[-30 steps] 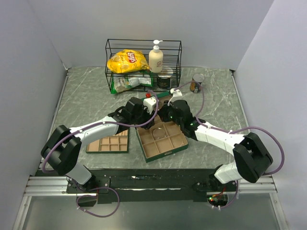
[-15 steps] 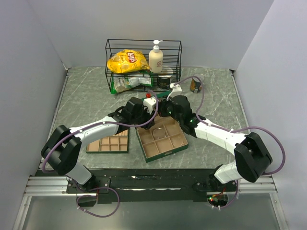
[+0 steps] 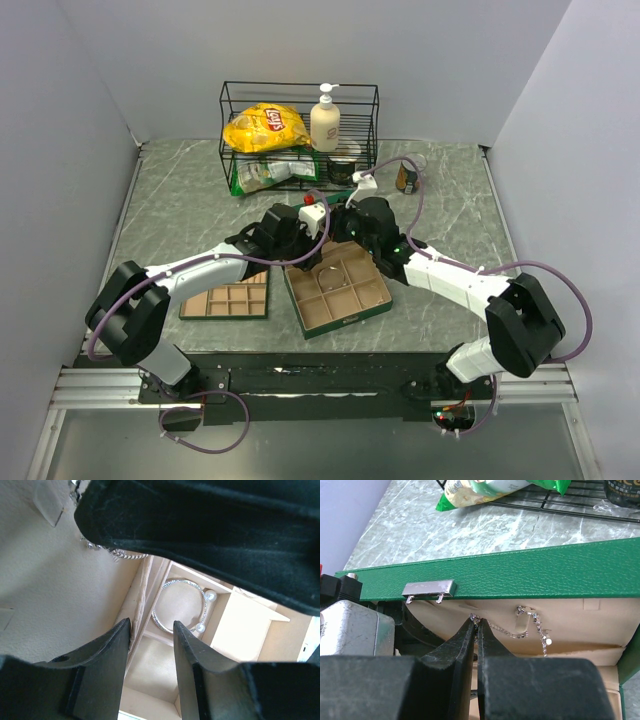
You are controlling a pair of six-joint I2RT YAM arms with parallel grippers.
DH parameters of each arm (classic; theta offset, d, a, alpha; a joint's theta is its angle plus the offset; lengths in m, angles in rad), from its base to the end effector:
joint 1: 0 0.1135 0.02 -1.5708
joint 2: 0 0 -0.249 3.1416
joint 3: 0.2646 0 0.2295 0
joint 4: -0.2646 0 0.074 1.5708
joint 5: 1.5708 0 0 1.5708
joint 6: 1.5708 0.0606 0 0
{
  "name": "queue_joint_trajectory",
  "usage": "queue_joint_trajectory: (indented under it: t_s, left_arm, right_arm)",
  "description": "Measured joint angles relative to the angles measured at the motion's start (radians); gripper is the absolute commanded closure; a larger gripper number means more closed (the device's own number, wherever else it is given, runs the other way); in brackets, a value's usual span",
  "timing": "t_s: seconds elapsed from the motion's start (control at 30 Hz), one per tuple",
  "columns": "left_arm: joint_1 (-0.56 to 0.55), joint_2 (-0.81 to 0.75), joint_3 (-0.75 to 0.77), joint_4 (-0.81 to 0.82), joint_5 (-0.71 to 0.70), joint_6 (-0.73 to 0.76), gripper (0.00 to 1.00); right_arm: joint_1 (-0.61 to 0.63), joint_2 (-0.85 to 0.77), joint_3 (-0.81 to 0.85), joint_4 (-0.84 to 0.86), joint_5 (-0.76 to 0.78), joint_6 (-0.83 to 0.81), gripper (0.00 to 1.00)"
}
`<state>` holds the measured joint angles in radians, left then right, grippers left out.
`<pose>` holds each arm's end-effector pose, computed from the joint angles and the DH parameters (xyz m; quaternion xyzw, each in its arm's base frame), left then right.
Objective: Organize the mixed jewelry
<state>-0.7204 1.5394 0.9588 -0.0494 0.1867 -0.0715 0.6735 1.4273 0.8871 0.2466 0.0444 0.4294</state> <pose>0.2468 -0.2316 0.2124 0.3230 0.8277 -0.2507 0.3843 0.2628 0.2062 0.2586 -0.0846 0.7984 0.2970 0.5169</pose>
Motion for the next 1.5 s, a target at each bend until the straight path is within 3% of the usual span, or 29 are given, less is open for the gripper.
queue_joint_trajectory:
  t_s: [0.8,1.5]
  left_arm:
    - [0.003,0.009,0.0,-0.005,-0.003,0.008,0.72]
    - [0.004,0.009,0.0,0.0,0.0,0.007,0.62]
  right_arm:
    - [-0.012,0.002,0.0,0.017,-0.013,0.028,0.96]
    - [-0.028,0.014,-0.076,0.052,-0.03,0.045,0.94]
